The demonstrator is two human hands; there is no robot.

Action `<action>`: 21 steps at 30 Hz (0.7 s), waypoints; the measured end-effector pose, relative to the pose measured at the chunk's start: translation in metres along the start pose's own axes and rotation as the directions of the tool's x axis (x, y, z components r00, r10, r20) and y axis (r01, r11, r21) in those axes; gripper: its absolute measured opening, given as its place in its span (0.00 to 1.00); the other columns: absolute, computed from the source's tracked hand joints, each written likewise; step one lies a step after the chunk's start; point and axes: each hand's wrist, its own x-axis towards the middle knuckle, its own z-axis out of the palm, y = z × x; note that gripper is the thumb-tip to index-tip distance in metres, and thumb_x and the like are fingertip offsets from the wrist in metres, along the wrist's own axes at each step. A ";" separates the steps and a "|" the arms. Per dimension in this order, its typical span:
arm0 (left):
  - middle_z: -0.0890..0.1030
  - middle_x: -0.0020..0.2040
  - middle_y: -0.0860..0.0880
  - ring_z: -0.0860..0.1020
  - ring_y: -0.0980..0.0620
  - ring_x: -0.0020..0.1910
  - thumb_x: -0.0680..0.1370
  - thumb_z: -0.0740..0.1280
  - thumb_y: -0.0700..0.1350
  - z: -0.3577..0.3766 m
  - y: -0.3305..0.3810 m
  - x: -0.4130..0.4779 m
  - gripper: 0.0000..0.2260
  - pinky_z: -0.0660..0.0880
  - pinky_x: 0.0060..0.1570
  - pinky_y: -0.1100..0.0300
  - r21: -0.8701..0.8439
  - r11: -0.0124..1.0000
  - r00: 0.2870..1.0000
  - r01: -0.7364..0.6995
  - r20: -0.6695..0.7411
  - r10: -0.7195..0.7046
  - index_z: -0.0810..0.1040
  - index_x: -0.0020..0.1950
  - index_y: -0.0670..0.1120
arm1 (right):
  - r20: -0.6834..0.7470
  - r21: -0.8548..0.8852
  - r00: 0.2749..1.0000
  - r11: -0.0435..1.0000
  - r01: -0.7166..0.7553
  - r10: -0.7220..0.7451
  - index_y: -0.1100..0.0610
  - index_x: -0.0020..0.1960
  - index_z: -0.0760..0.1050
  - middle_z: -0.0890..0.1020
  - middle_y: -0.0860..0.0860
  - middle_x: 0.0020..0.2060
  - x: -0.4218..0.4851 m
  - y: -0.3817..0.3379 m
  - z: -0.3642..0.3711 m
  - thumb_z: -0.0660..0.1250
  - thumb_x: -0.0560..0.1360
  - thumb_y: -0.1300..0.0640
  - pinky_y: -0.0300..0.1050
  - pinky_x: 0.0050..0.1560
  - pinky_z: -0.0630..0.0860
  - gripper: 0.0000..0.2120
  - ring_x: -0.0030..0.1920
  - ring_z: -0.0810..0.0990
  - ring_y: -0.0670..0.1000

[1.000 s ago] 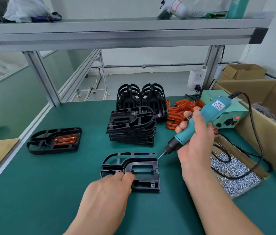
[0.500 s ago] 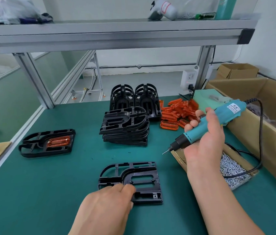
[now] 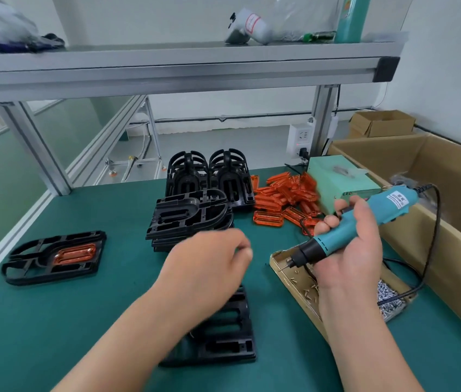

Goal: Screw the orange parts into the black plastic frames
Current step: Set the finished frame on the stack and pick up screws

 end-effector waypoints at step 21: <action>0.70 0.37 0.49 0.74 0.42 0.41 0.76 0.65 0.31 0.088 0.034 0.156 0.12 0.75 0.39 0.49 0.411 0.905 0.985 -0.108 0.171 0.040 0.69 0.38 0.45 | -0.013 0.064 0.999 0.997 -0.042 0.043 0.55 0.59 0.76 0.81 0.50 0.43 0.013 -0.003 -0.005 0.66 0.85 0.55 0.40 0.32 0.74 0.05 0.32 0.74 0.47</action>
